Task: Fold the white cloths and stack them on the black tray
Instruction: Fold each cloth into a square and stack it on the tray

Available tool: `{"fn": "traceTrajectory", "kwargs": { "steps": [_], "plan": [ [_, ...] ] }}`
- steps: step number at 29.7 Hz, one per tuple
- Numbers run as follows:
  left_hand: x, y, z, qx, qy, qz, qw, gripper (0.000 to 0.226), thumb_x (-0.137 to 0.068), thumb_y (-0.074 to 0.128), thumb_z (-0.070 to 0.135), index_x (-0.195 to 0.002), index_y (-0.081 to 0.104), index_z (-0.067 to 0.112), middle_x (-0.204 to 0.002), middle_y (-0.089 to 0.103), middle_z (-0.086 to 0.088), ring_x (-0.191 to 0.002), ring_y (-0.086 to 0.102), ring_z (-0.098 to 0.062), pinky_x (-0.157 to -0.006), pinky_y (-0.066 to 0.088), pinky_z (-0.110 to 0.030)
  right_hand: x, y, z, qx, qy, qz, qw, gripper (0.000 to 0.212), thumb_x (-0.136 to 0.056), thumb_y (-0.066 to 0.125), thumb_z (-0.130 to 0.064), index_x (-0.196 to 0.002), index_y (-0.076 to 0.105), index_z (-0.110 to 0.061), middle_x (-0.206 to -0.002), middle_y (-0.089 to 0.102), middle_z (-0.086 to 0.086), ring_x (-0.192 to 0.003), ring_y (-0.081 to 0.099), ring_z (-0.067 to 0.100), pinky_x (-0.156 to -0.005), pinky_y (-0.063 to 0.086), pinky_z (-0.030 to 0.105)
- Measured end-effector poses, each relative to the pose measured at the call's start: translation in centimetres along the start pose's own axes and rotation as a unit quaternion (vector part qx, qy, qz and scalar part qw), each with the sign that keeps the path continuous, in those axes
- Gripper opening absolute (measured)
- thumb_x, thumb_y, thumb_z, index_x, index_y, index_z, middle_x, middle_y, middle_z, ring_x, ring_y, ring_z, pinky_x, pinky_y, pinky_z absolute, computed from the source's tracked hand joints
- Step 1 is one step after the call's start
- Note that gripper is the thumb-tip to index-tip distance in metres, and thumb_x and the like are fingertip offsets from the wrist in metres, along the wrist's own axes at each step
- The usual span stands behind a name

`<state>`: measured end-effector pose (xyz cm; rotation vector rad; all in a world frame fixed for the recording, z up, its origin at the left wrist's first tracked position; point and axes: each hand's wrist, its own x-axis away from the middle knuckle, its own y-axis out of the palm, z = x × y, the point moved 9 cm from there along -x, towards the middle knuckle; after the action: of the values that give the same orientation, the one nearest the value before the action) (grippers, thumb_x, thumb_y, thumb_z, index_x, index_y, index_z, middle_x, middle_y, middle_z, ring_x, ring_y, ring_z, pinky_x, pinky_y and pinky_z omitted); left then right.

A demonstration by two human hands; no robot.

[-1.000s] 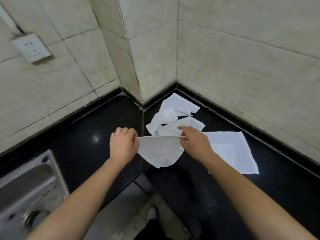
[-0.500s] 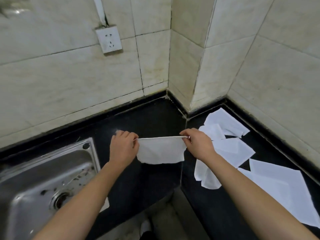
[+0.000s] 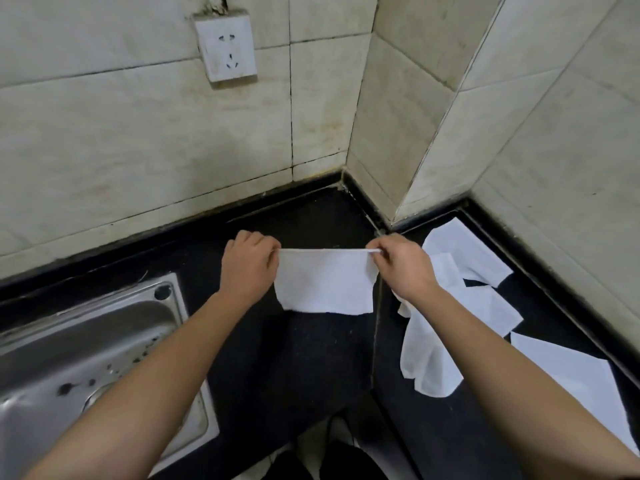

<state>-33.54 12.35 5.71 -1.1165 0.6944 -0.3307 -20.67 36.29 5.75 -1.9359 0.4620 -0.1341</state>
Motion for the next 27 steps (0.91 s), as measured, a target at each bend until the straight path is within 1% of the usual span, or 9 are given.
{"fn": "traceTrajectory", "kwargs": {
  "steps": [3,5,8,10,13,18,22,25,27],
  "plan": [
    [-1.7,-2.3,0.7,0.016,-0.002,0.069,0.997,0.006,-0.083,0.064,0.015,-0.088,0.065,0.012,-0.09,0.063,-0.004,-0.089,0.052,-0.025,-0.07,0.04,-0.037,-1.4,-2.6,-0.5,-0.032,-0.013,0.078,0.996,0.016,-0.091,0.059,-0.022,-0.103,0.069,-0.028,-0.098,0.066,-0.008,-0.086,0.062,0.015,-0.069,0.05,0.031],
    [-2.0,-3.7,1.5,0.028,0.01,0.109,0.994,0.007,-0.079,0.061,0.017,-0.083,0.058,0.011,-0.089,0.057,-0.006,-0.087,0.049,-0.025,-0.07,0.038,-0.036,-1.5,-4.1,-1.3,-0.035,-0.038,0.123,0.991,0.013,-0.087,0.06,-0.022,-0.095,0.068,-0.027,-0.091,0.064,-0.01,-0.08,0.06,0.011,-0.063,0.046,0.027],
    [-1.3,-3.1,2.3,0.031,0.03,0.116,0.992,0.01,-0.076,0.056,0.018,-0.08,0.055,0.009,-0.093,0.056,-0.009,-0.087,0.049,-0.028,-0.07,0.036,-0.038,-0.6,-3.7,-1.3,-0.037,-0.073,0.139,0.987,0.006,-0.082,0.063,-0.023,-0.087,0.065,-0.024,-0.082,0.06,-0.009,-0.073,0.056,0.011,-0.057,0.043,0.025],
    [0.7,-0.8,2.3,0.02,0.042,0.079,0.996,0.012,-0.074,0.055,0.019,-0.08,0.054,0.008,-0.096,0.057,-0.01,-0.09,0.05,-0.029,-0.074,0.035,-0.038,1.0,-1.1,-0.4,-0.026,-0.093,0.103,0.99,0.006,-0.08,0.063,-0.023,-0.086,0.064,-0.022,-0.082,0.06,-0.007,-0.075,0.056,0.012,-0.057,0.044,0.026],
    [5.4,4.7,2.1,0.006,0.069,-0.039,0.997,0.015,-0.075,0.051,0.023,-0.08,0.054,0.009,-0.095,0.059,-0.009,-0.091,0.052,-0.03,-0.077,0.036,-0.039,4.3,5.9,2.0,0.004,-0.111,-0.044,0.993,0.011,-0.08,0.057,-0.025,-0.087,0.065,-0.021,-0.088,0.062,-0.003,-0.079,0.061,0.019,-0.06,0.048,0.029],
    [14.7,12.2,1.5,-0.001,0.085,-0.234,0.969,0.017,-0.071,0.046,0.029,-0.073,0.054,0.014,-0.08,0.058,-0.003,-0.081,0.055,-0.026,-0.074,0.042,-0.038,12.4,15.7,4.7,0.026,-0.137,-0.229,0.963,0.029,-0.078,0.044,-0.031,-0.09,0.068,-0.019,-0.091,0.063,0.001,-0.079,0.065,0.025,-0.064,0.054,0.034],
    [19.8,13.8,1.7,0.006,0.094,-0.305,0.948,0.015,-0.069,0.044,0.03,-0.07,0.053,0.018,-0.07,0.055,0.001,-0.071,0.053,-0.022,-0.069,0.041,-0.035,16.4,17.6,4.7,0.018,-0.146,-0.258,0.955,0.022,-0.076,0.048,-0.03,-0.086,0.065,-0.02,-0.088,0.06,0.001,-0.073,0.063,0.023,-0.058,0.051,0.032],
    [21.6,14.3,1.3,0.018,0.095,-0.343,0.934,0.013,-0.068,0.045,0.032,-0.071,0.052,0.021,-0.069,0.055,0.004,-0.072,0.052,-0.02,-0.068,0.039,-0.033,17.6,17.8,4.7,0.004,-0.142,-0.268,0.953,0.02,-0.076,0.05,-0.032,-0.084,0.065,-0.021,-0.086,0.06,-0.001,-0.072,0.062,0.021,-0.056,0.048,0.028],
    [21.1,14.1,0.4,0.055,0.048,-0.354,0.933,0.008,-0.071,0.049,0.032,-0.073,0.05,0.025,-0.069,0.053,0.009,-0.073,0.051,-0.016,-0.067,0.036,-0.031,17.1,17.5,5.0,-0.011,-0.109,-0.282,0.953,0.026,-0.076,0.047,-0.037,-0.085,0.066,-0.022,-0.087,0.061,-0.004,-0.077,0.063,0.019,-0.061,0.048,0.027]
  ]
}}
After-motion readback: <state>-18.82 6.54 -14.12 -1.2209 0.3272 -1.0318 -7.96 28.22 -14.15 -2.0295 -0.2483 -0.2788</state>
